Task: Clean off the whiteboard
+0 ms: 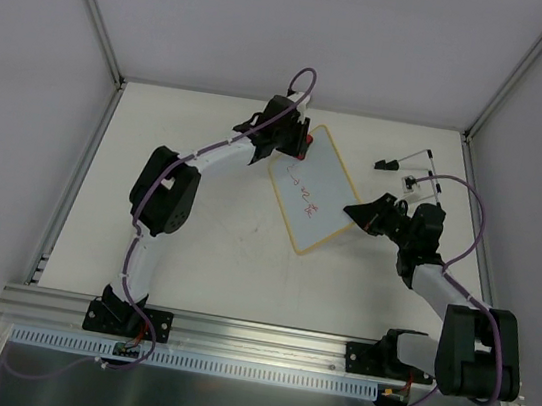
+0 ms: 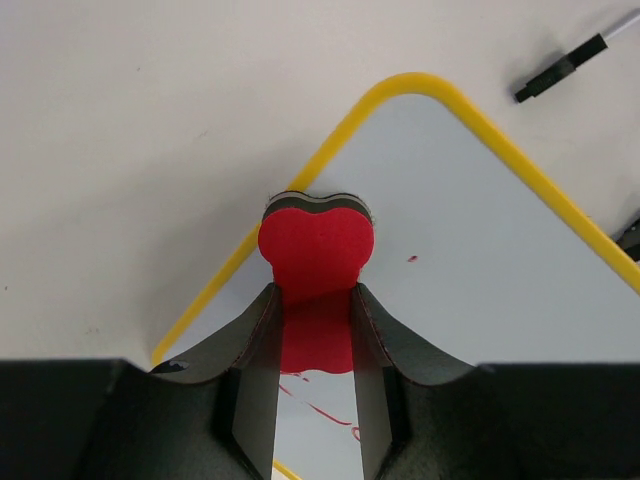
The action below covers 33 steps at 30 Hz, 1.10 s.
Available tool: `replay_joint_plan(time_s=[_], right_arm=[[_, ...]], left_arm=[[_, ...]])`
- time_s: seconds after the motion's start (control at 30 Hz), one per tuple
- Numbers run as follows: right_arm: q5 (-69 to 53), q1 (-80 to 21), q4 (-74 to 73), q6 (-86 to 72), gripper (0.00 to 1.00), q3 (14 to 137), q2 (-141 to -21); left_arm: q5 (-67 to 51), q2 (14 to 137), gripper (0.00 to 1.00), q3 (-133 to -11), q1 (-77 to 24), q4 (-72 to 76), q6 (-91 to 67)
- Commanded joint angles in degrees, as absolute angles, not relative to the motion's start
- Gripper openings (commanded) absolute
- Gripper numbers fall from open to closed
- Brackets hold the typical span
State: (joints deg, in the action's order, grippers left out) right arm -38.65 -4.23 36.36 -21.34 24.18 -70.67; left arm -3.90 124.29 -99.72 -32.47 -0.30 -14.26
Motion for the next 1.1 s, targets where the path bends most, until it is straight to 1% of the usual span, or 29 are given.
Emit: replay_joint_plan(time_s=[0.0, 0.17, 0.23, 0.43, 0.63, 0.9, 1.07], right_arm=[[-53.79, -6.59, 41.31, -19.16, 0.00, 27.07, -68.20], [-53.53, -6.59, 41.22, -19.16, 0.00, 27.42, -68.20], [-53.26, -6.59, 41.31, -19.07, 0.00, 27.33, -68.38], [-53.17, -6.59, 41.31, -19.07, 0.00, 27.16, -68.47], [-52.03, -6.59, 41.31, -18.90, 0.00, 26.81, -68.55], [-51.15, -6.59, 41.40, -19.16, 0.00, 26.81, -68.20], [-51.15, -6.59, 41.40, -19.25, 0.00, 26.89, -68.20]], left_arm=[[-10.72, 124.89, 0.11, -102.13, -36.91, 1.14, -8.71], [-11.08, 123.93, 0.10, -100.20, -40.24, 0.35, -4.06], [-10.99, 123.49, 0.09, -99.41, -40.61, 0.26, -5.52], [-9.67, 122.08, 0.03, -94.49, -37.01, 0.26, -13.35], [-8.61, 119.01, 0.01, -87.55, -32.88, 0.97, -16.87], [-8.70, 115.31, 0.01, -78.32, -27.95, 4.57, -17.58], [-11.95, 116.63, 0.03, -77.87, -27.77, 6.68, -18.45]])
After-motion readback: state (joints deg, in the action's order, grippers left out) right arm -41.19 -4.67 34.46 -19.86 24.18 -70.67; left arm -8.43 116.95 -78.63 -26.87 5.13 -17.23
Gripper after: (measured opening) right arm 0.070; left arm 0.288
